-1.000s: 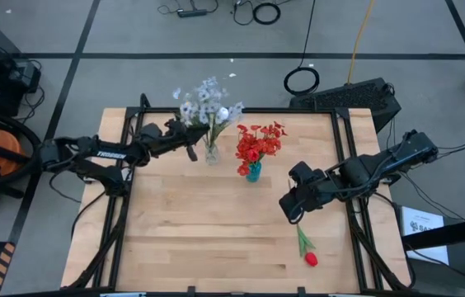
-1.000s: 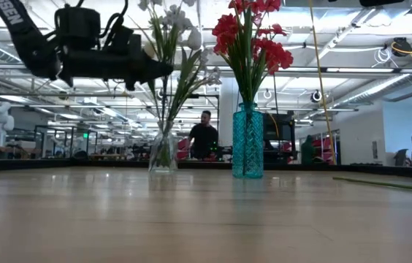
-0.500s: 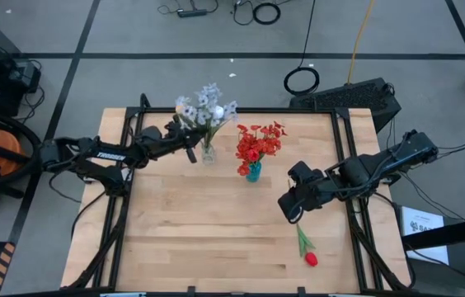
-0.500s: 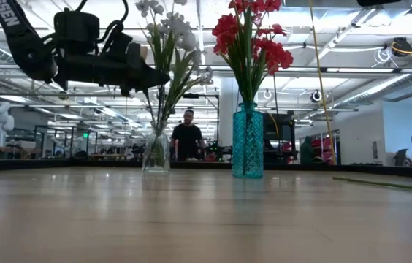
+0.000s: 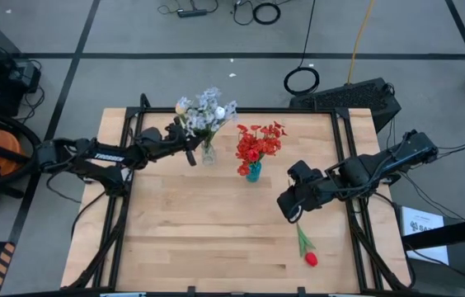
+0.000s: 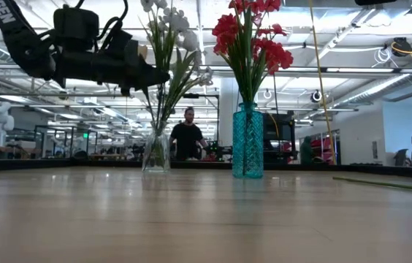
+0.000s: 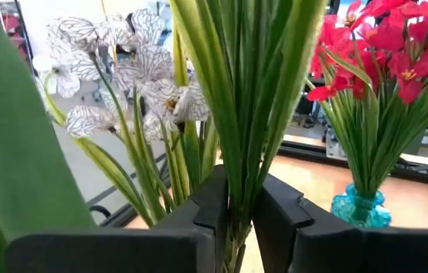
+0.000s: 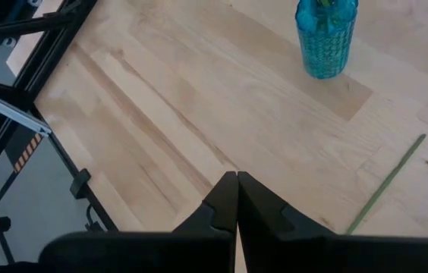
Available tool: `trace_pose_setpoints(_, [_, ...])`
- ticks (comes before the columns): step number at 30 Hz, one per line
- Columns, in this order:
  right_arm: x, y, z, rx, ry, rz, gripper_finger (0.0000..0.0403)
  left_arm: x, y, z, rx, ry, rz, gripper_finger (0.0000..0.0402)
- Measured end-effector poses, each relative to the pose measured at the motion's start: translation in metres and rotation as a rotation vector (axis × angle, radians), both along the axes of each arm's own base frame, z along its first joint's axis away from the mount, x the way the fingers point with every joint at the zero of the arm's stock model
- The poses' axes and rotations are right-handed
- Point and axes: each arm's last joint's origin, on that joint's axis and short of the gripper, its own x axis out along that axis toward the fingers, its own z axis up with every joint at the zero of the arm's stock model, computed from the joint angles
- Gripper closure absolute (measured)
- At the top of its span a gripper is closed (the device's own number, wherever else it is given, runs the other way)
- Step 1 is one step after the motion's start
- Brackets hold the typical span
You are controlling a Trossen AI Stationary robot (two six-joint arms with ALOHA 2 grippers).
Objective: Sort flowers into vase by color
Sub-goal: Put the white flowers into the transparent vase
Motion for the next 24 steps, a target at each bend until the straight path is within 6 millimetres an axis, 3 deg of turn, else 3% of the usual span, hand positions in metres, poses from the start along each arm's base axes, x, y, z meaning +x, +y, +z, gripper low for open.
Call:
trace_pose_setpoints(16, [0.0,-0.001,0.0,-0.018,-0.008,-0.012,0.0403,-0.009,-0.005,0.01,-0.156,0.146,-0.011,0.0336])
trace_pose_setpoints(24, [0.0,-0.001,0.0,-0.02,-0.008,-0.01,0.0403,-0.012,-0.007,0.004,-0.229,0.204,-0.024,0.0238])
